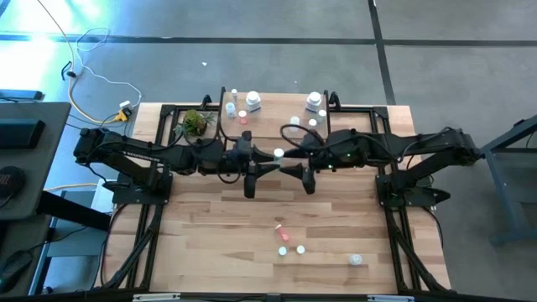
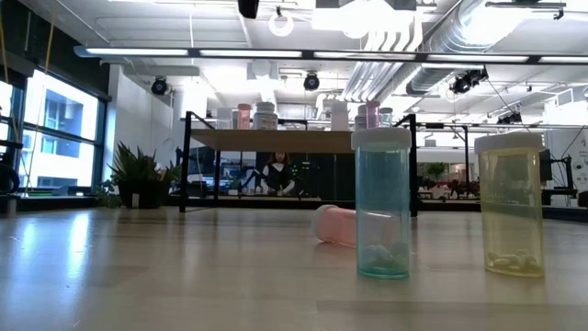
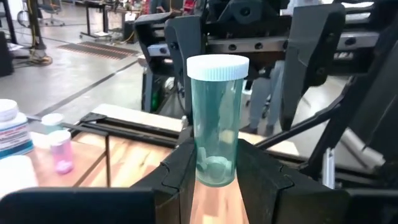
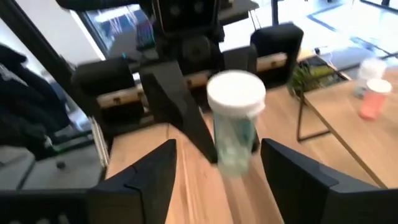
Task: Pick and place medicine bottles onto shelf by color
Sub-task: Put the top blue pill bottle on the shelf
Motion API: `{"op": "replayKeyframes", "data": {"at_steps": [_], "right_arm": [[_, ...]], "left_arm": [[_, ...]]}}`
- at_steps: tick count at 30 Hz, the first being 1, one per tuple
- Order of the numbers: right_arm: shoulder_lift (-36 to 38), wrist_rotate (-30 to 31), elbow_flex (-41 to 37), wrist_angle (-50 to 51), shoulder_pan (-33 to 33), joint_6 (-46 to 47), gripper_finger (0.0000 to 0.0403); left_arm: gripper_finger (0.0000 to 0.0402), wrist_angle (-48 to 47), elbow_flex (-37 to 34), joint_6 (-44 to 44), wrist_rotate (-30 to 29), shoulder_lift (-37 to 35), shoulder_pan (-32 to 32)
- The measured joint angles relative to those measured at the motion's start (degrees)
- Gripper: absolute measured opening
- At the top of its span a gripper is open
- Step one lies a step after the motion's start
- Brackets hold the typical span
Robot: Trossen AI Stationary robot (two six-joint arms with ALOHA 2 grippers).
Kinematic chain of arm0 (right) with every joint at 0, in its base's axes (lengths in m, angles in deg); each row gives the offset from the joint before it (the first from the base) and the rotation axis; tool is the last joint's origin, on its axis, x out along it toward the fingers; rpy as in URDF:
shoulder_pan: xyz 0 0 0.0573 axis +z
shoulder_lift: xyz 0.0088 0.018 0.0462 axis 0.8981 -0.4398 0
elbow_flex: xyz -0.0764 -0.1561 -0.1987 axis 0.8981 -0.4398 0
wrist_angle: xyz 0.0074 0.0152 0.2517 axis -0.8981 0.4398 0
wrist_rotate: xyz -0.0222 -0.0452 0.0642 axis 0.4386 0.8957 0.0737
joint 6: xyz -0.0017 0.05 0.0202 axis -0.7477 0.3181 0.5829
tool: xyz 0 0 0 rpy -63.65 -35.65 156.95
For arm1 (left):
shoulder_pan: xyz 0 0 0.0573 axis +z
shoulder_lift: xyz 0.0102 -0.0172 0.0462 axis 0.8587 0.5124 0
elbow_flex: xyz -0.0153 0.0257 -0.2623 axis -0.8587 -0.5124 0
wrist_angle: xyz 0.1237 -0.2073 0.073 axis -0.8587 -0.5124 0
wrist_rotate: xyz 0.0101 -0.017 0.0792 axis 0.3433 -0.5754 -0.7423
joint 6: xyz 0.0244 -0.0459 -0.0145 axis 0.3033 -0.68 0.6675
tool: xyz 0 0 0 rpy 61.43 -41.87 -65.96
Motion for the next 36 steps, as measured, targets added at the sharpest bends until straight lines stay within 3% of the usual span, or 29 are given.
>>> {"op": "replayKeyframes", "data": {"at_steps": [6, 16, 23, 36], "right_arm": [[1.26, 0.49, 0.0, 5.24, -1.77, -5.16, 0.0236], [1.86, -0.96, -0.02, 5.55, -4.11, -14.85, 0.0236], [1.66, -2.9, -0.02, 4.52, -4.12, -14.37, 0.0236], [1.66, -5.46, -0.02, 5.73, -4.12, -11.79, 0.0236]], "left_arm": [[0.0092, -2.1, 0.0, 2.51, -0.25, 0.0, 0.54], [0.0092, -7.88, 0.0, 5.79, -0.59, 0.0, 1.5], [0.0092, -7.77, 0.0, 5.79, -0.57, 0.21, 1.38], [0.0092, 0.06, 0.69, 4.51, -0.23, 7.16, 0.46]]}}
